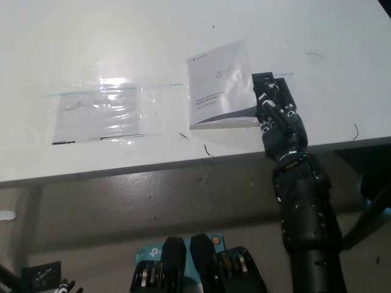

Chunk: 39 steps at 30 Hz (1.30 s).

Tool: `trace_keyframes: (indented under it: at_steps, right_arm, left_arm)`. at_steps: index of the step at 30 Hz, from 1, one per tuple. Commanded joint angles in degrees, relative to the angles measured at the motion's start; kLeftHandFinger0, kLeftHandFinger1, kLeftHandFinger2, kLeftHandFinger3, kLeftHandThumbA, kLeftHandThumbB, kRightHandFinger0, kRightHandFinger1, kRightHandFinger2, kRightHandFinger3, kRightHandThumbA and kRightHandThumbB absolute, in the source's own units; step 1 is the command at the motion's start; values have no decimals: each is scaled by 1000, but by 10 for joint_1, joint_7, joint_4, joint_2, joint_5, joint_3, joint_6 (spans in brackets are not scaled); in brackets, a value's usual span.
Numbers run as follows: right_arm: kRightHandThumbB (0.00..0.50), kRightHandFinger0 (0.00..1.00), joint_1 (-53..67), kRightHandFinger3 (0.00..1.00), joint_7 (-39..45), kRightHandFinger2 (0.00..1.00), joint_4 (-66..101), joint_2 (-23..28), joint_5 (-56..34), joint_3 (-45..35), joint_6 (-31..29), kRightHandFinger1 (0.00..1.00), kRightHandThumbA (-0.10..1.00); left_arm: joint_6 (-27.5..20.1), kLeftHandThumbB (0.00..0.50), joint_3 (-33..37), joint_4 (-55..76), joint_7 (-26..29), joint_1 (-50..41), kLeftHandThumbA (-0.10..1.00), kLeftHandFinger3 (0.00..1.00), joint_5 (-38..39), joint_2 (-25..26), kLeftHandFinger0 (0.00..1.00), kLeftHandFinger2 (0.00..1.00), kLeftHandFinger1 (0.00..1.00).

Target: The robot uses its right hand to slide under the cover of the book kept in the middle of the desk and open it

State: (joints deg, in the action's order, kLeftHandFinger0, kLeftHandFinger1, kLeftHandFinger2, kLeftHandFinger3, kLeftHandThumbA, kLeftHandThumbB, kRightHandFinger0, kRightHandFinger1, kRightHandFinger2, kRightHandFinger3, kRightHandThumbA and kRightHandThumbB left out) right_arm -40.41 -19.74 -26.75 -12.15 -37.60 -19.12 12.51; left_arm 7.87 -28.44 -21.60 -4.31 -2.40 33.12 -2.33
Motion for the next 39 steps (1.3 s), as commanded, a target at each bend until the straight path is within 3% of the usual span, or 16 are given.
trace_keyframes:
  at_steps: [1, 7, 9, 17, 21, 24, 30, 39]
  right_arm:
    - [96, 1000, -32, 1000, 39, 1000, -12, -17, 8, 9, -32, 1000, 1000]
    - [97, 981, -40, 1000, 49, 1000, -24, -18, 23, 21, -35, 991, 1000]
    - [106, 971, -46, 1000, 52, 988, -31, -16, 27, 26, -35, 961, 1000]
    - [122, 845, -70, 1000, 45, 901, -38, -17, 53, 45, -34, 876, 1000]
    - [109, 898, -82, 1000, 43, 895, -38, -17, 58, 50, -25, 879, 1000]
    - [117, 871, -91, 1000, 45, 931, -38, -18, 63, 59, -16, 900, 1000]
    - [96, 825, -107, 1000, 36, 880, -50, -23, 82, 75, -9, 831, 1000]
    - [96, 853, -98, 1000, 59, 899, -93, -29, 98, 89, -27, 865, 1000]
  left_arm:
    - [-6, 174, 8, 9, -7, 5, 893, 885, 3, 6, 745, 790, 744]
    - [-1, 176, 11, 16, 3, -1, 890, 870, -1, 5, 768, 779, 751]
    - [4, 165, 8, 17, -1, -2, 877, 892, 8, 5, 784, 817, 760]
    - [8, 182, 6, 15, 7, -2, 862, 867, 7, 4, 760, 802, 747]
    - [10, 192, 8, 17, 11, -2, 851, 844, 5, 4, 772, 793, 749]
    - [10, 189, 7, 17, 9, -3, 854, 848, 7, 4, 753, 803, 746]
    - [8, 184, 8, 8, 3, 0, 859, 882, 7, 6, 787, 823, 760]
    - [17, 182, 19, 23, 5, 5, 872, 840, -3, 10, 772, 790, 752]
